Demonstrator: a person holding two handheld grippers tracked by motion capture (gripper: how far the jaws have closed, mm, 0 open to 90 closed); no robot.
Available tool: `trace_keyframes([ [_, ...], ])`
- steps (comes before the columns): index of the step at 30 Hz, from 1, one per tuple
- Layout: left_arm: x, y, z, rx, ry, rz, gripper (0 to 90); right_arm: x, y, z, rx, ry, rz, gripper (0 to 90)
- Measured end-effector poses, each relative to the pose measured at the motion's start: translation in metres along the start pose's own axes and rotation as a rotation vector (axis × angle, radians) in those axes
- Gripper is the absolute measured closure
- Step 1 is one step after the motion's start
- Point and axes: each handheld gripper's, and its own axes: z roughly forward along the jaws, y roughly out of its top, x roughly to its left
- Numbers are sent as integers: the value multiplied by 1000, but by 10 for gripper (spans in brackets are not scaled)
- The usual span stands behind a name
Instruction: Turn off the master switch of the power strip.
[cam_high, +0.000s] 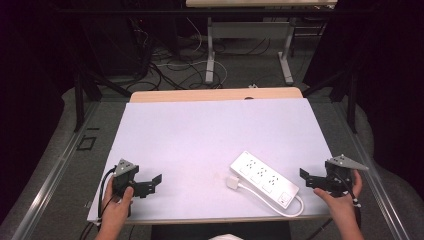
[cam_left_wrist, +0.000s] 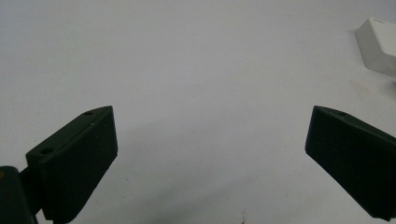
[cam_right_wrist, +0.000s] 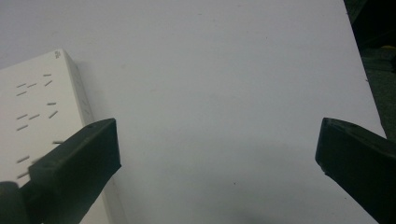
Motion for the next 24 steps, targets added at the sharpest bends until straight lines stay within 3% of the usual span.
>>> trace_keyframes([
  [9, -3, 1, -2, 23, 15, 6, 60, 7, 6, -7, 19, 24, 8, 0],
  [11, -3, 1, -3, 28, 17, 8, 63, 8, 7, -8, 21, 36, -14, 0],
  [16, -4, 0, -3, 36, 19, 23, 68, 15, 6, -6, -14, 52, -25, 0],
  [18, -4, 0, -2, 37, 19, 22, 72, 18, 6, -6, 10, 72, -23, 0],
  [20, -5, 0, -2, 40, 21, 22, 75, 22, 6, -5, 34, 101, -50, 0],
  [23, -5, 0, -2, 37, 23, 22, 77, 28, 6, -4, 22, 89, -59, 0],
  [24, -5, 0, -2, 39, 22, 22, 78, 28, 7, -6, 42, 93, -79, 0],
])
